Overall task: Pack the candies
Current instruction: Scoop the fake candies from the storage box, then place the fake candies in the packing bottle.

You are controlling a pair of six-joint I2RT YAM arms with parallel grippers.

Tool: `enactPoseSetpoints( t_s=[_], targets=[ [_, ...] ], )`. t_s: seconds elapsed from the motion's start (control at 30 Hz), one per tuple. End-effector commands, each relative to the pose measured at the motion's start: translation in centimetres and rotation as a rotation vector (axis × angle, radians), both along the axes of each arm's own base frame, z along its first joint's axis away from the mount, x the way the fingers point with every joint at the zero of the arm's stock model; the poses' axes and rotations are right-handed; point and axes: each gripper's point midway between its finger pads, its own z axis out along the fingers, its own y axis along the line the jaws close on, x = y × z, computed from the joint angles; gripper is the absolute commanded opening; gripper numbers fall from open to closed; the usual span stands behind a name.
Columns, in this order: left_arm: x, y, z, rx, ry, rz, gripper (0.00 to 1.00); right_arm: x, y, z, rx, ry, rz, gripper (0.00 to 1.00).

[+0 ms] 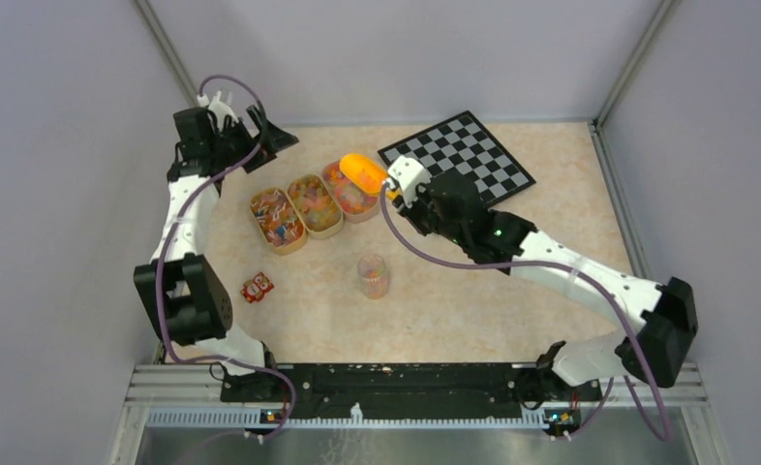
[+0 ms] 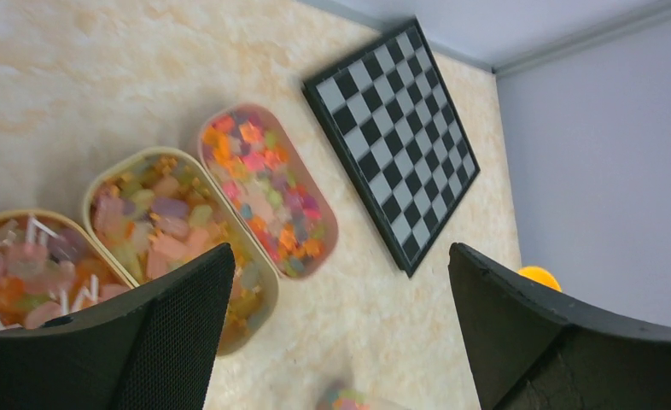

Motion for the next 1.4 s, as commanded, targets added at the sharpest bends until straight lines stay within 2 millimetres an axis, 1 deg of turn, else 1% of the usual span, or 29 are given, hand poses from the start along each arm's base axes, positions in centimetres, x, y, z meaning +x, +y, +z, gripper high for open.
enactPoseSetpoints(
  t_s=[0.0,0.07,0.13,0.23,0.27,0.33,0.4,0.47,0.57,0.63,0.7,0.8,1.0,1.2,1.37],
  targets=[
    [-4.5,-3.5,1.0,0.063,-0.074,-0.08,0.99,-3.5,-3.6,0.7,-0.099,0.018,0.072,0.0],
    [-6.7,-4.5,0.8,0.094,-0.085,-0.08,0.99,-5.3,-5.4,-0.1,-0.153,0.056,0.095,0.0],
    [-8.7,-5.6,-0.2,0.102,-0.084,-0.092,0.99,-6.8,-6.9,-0.3,-0.191,0.081,0.124,0.0],
    [-11.7,-7.4,-2.1,0.111,-0.086,-0.137,0.99,-9.3,-8.7,0.0,-0.241,0.105,0.2,0.0],
    [-12.7,-7.9,-3.1,0.12,-0.077,-0.154,0.99,-9.8,-9.2,0.2,-0.255,0.111,0.212,0.0],
    [-14.0,-8.1,-4.0,0.141,-0.072,-0.165,0.99,-10.6,-10.1,0.7,-0.274,0.121,0.222,0.0],
    [-14.8,-7.9,-4.8,0.156,-0.068,-0.155,0.99,-11.2,-10.6,1.3,-0.28,0.129,0.231,0.0],
    [-15.5,-7.7,-5.4,0.168,-0.068,-0.152,0.99,-11.8,-10.9,1.3,-0.291,0.147,0.255,0.0],
    [-16.3,-7.5,-5.9,0.196,-0.077,-0.154,0.99,-12.5,-11.2,0.7,-0.313,0.176,0.275,0.0],
    [-16.5,-7.0,-6.6,0.227,-0.08,-0.143,0.99,-12.7,-11.2,0.4,-0.319,0.185,0.278,0.0],
    [-16.7,-6.5,-7.4,0.257,-0.075,-0.12,0.99,-13.3,-10.8,0.1,-0.319,0.205,0.308,0.0],
    [-17.0,-6.2,-8.2,0.274,-0.068,-0.107,0.99,-13.5,-10.5,-0.4,-0.334,0.225,0.318,0.0],
    [-17.3,-6.1,-8.0,0.275,-0.074,-0.106,0.99,-13.7,-9.9,-0.8,-0.366,0.252,0.321,0.0],
    [-17.4,-6.0,-7.9,0.283,-0.075,-0.098,0.99,-14.3,-9.2,-1.0,-0.408,0.292,0.348,0.0],
    [-17.5,-6.0,-7.8,0.282,-0.08,-0.101,0.99,-14.1,-9.2,-1.0,-0.447,0.295,0.336,0.0]
  ],
)
